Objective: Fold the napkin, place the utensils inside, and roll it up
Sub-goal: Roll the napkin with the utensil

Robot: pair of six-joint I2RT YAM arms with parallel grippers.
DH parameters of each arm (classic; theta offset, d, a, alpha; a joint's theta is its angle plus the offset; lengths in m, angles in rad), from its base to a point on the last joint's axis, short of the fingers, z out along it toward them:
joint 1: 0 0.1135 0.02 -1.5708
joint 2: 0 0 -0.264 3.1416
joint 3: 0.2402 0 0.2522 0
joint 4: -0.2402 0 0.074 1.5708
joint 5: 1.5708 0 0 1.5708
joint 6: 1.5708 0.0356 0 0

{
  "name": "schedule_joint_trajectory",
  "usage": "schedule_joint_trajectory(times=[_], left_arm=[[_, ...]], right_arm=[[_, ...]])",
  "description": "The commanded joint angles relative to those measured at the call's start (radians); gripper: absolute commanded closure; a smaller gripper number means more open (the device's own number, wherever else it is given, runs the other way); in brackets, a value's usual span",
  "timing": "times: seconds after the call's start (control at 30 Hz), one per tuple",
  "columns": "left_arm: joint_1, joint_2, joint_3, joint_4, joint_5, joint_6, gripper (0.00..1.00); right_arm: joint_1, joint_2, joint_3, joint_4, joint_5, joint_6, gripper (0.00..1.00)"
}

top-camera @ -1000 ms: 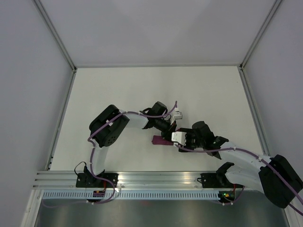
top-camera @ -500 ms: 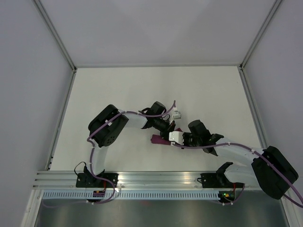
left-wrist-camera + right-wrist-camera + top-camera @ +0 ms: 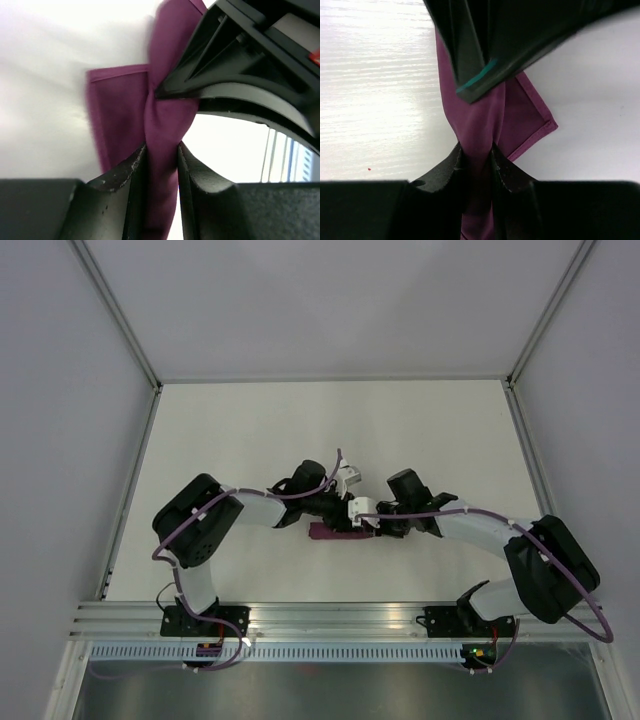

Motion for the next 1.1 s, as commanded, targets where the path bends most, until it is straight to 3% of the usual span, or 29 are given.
schedule_joint_trajectory(times=[0.0,0.3,0.53,0.8,1.07], left_arm=[[0.063,-0.105,-0.073,0.147,-0.215,-0.105,0.66],[0.063,-0.256,-0.231,0.313,-0.488,-0.117,0.64],[0.043,-0.395,-0.418,0.572,-0.627,-0.065,0.6],[-0.16,-0.452,-0.455,0.628,-0.82,0.259,0.54],[-0.356,-0.301,-0.395,0.595,-0.926,0.572,0.51]], right_arm=[[-0.066,0.076,0.082,-0.249,-0.043,-0.039,0.87],[-0.135,0.256,0.243,-0.431,-0.098,-0.133,0.88],[-0.161,0.403,0.349,-0.539,-0.136,-0.183,0.88],[-0.188,0.562,0.504,-0.64,-0.164,-0.202,0.88],[-0.195,0.635,0.584,-0.694,-0.168,-0.206,0.89]])
